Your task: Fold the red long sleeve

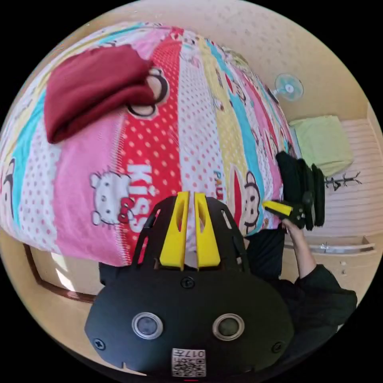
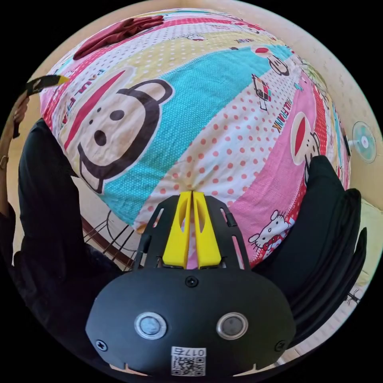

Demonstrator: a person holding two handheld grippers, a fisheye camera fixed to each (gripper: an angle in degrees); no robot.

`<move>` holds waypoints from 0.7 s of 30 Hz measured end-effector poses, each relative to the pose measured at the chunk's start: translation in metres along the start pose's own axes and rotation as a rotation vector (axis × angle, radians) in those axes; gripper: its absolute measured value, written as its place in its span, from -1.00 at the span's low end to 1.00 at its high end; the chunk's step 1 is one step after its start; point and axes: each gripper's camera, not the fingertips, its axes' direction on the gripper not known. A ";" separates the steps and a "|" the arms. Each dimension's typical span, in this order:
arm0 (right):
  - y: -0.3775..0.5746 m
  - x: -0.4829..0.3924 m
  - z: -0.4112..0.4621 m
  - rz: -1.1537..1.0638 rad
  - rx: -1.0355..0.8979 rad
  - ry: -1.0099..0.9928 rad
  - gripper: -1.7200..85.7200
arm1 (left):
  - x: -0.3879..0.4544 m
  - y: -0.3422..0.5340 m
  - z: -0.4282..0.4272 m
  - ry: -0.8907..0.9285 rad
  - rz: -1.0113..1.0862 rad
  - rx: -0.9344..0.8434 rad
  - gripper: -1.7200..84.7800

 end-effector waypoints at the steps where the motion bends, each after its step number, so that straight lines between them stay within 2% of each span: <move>1: -0.002 0.003 -0.001 0.013 -0.003 -0.003 -0.95 | -0.003 -0.012 -0.014 -0.015 -0.018 0.051 -0.77; 3: -0.010 0.016 -0.004 0.026 -0.019 -0.016 -0.95 | -0.008 -0.069 -0.059 -0.046 -0.052 0.175 -0.67; 7: -0.025 0.051 -0.009 0.041 -0.069 -0.118 -0.95 | -0.013 -0.167 -0.084 -0.172 -0.105 0.232 -0.63; 9: -0.038 0.057 -0.014 -0.071 -0.117 -0.096 -0.95 | -0.026 -0.230 -0.058 -0.229 -0.159 0.152 -0.58; 10: -0.041 0.059 -0.016 -0.096 -0.128 -0.094 -0.95 | -0.033 -0.244 -0.043 -0.212 -0.177 0.106 -0.58; 11: -0.046 0.067 -0.018 -0.117 -0.147 -0.108 -0.95 | -0.048 -0.264 -0.004 -0.160 -0.223 -0.015 -0.58; 12: -0.052 0.078 -0.021 -0.108 -0.165 -0.143 -0.95 | -0.052 -0.269 0.017 -0.183 -0.246 -0.016 -0.63; 14: -0.060 0.096 -0.023 -0.089 -0.191 -0.200 -0.95 | -0.045 -0.257 0.018 -0.212 -0.312 0.118 -0.68; 16: -0.069 0.110 -0.026 -0.080 -0.223 -0.238 -0.95 | -0.028 -0.243 0.024 -0.219 -0.287 0.195 -0.76; 18: -0.080 0.116 -0.031 -0.151 -0.253 -0.223 -0.95 | -0.003 -0.197 0.029 -0.240 -0.204 0.284 -0.86; 21: -0.091 0.136 -0.037 -0.204 -0.280 -0.283 -0.95 | 0.028 -0.103 0.029 -0.273 -0.127 0.353 -0.87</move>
